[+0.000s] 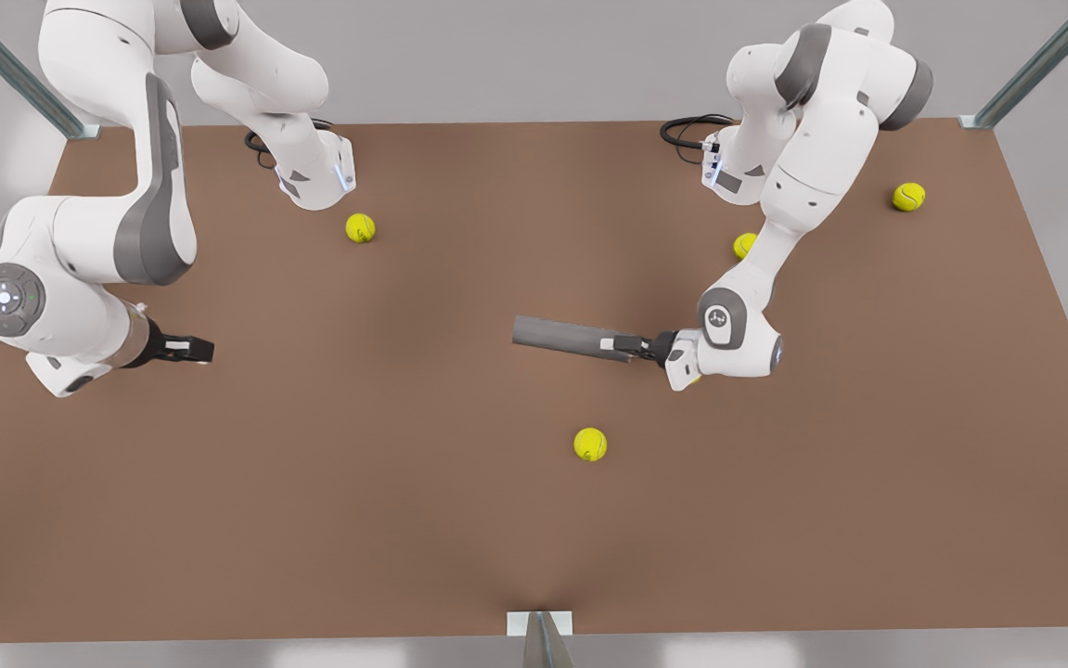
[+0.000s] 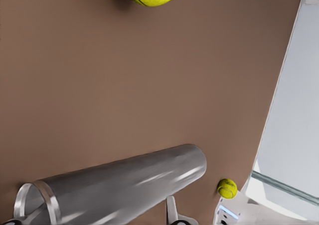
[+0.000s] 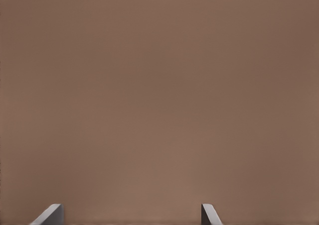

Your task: Put the tennis tube upright

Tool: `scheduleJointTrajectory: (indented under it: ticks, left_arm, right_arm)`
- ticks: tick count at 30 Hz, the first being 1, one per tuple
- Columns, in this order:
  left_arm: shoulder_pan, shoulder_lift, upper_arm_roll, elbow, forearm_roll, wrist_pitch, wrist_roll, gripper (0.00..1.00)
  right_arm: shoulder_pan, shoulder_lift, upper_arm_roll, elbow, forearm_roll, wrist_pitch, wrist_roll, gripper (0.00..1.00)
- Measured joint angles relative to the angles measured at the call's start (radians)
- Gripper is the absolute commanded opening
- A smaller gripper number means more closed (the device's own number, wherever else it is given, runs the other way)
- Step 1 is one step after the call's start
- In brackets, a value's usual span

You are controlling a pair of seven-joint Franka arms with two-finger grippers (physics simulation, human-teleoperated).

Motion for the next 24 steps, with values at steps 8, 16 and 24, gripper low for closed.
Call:
scheduleJointTrajectory:
  ticks: [8,16,24]
  left_arm:
    - [-0.009,0.000,0.000,0.000,-0.006,0.000,0.006,0.86]
    - [-0.009,-0.003,0.000,0.000,-0.007,-0.001,0.006,0.64]
    - [-0.011,-0.021,0.000,-0.002,-0.005,-0.011,0.005,0.59]
  right_arm:
    - [-0.006,0.001,0.000,0.000,-0.001,0.001,0.000,1.00]
    - [-0.008,0.001,0.000,0.001,-0.004,0.000,-0.003,1.00]
    - [-0.008,0.003,0.000,0.000,-0.004,0.000,-0.003,1.00]
